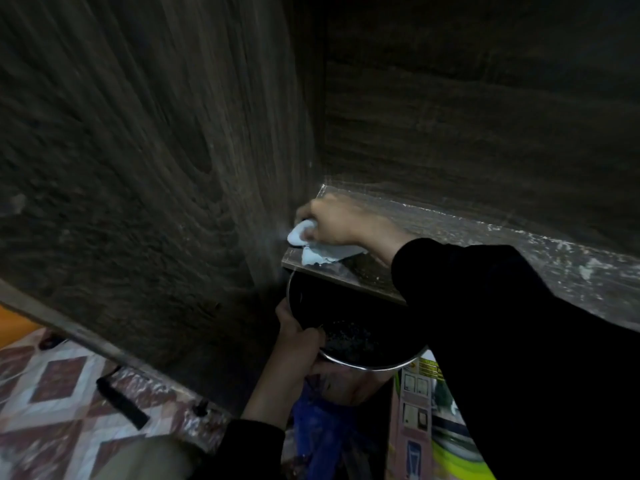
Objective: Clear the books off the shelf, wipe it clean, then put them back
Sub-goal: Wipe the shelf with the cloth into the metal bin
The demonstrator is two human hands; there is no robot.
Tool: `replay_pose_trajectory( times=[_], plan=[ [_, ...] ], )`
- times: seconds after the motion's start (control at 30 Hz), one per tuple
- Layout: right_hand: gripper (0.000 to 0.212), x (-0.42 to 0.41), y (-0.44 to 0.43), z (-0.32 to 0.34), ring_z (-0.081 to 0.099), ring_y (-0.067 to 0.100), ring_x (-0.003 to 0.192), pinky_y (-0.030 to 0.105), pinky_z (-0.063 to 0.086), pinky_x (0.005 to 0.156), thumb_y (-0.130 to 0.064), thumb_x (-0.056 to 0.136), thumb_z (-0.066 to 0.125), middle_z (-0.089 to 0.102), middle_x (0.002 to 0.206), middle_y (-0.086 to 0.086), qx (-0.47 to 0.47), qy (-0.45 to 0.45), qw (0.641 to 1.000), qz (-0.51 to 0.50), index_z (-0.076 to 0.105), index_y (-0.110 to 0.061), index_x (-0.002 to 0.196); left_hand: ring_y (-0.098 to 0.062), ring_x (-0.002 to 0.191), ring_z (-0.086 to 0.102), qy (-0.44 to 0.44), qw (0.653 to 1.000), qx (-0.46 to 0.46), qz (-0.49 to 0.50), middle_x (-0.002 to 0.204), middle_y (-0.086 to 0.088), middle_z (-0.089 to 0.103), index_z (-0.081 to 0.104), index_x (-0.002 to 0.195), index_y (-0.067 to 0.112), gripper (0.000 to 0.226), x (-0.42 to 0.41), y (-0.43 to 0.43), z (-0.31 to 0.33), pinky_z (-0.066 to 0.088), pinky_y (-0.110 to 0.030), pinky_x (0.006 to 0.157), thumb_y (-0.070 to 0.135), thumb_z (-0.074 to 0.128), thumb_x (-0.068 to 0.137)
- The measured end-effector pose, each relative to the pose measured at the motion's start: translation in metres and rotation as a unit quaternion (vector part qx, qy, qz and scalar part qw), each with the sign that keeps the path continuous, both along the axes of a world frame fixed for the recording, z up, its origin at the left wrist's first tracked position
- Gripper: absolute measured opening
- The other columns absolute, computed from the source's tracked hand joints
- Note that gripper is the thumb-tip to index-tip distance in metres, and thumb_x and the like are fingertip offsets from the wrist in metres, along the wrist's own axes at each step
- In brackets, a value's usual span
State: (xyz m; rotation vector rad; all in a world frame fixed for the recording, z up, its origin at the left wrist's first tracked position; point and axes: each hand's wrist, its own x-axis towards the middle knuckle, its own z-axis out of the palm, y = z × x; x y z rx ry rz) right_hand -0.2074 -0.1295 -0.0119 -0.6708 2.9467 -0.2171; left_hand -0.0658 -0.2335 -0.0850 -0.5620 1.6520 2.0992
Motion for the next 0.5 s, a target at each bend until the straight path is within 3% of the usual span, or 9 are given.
replay_pose_trajectory(
  times=[0.1,0.17,0.27,0.37,0.43,0.5],
  plan=[
    [0.032,0.011,-0.002,-0.026,0.035,0.029,0.13,0.043,0.029,0.102,-0.041,0.095,0.047,0.052,0.134,0.0,0.061,0.017,0.998,0.024,0.056,-0.031,0.125,-0.022,0.096,0.054,0.0,1.0,-0.011,0.001,0.108,0.005,0.047,0.027,0.132,0.03,0.066,-0.001,0.002,0.0,0.058,-0.05,0.06,-0.014,0.036,0.084],
    [0.036,0.02,0.005,-0.031,0.027,0.03,0.134,0.049,0.023,0.105,-0.044,0.098,0.04,0.042,0.142,-0.004,0.066,0.014,0.997,0.028,0.049,-0.036,0.132,-0.022,0.096,0.055,0.001,1.0,-0.022,0.003,0.109,0.004,0.047,0.028,0.132,0.029,0.066,-0.001,0.004,-0.001,0.058,-0.049,0.06,-0.014,0.035,0.083],
    [0.037,0.035,0.019,-0.025,0.027,0.032,0.135,0.052,0.026,0.105,-0.043,0.094,0.048,0.037,0.146,-0.004,0.075,-0.003,0.996,0.042,0.048,-0.036,0.131,-0.02,0.09,0.054,0.006,1.0,-0.024,0.005,0.107,0.004,0.047,0.03,0.127,0.029,0.063,0.0,0.006,0.001,0.058,-0.046,0.053,-0.015,0.036,0.083],
    [0.037,0.05,0.038,-0.018,0.041,0.031,0.128,0.043,0.036,0.104,-0.036,0.087,0.058,0.047,0.136,0.001,0.09,-0.021,0.992,0.089,0.055,-0.034,0.124,-0.02,0.089,0.055,0.006,1.0,-0.015,0.001,0.105,0.007,0.047,0.029,0.121,0.032,0.061,0.001,0.005,0.002,0.058,-0.044,0.051,-0.015,0.036,0.083],
    [0.031,0.052,0.057,-0.012,0.056,0.024,0.109,0.035,0.046,0.088,-0.031,0.082,0.063,0.059,0.119,-0.001,0.058,-0.052,0.992,0.104,0.063,-0.034,0.113,-0.02,0.088,0.056,0.007,1.0,-0.016,0.001,0.105,0.007,0.048,0.029,0.12,0.032,0.06,0.002,0.004,0.002,0.058,-0.042,0.05,-0.015,0.036,0.083],
    [0.029,0.048,0.073,-0.003,0.061,0.019,0.097,0.031,0.048,0.078,-0.03,0.082,0.067,0.066,0.111,-0.002,-0.022,-0.089,0.995,0.042,0.066,-0.034,0.11,-0.019,0.086,0.056,0.008,1.0,-0.015,0.002,0.104,0.007,0.048,0.029,0.12,0.031,0.06,0.002,0.003,0.003,0.058,-0.043,0.05,-0.015,0.037,0.083]
  ],
)
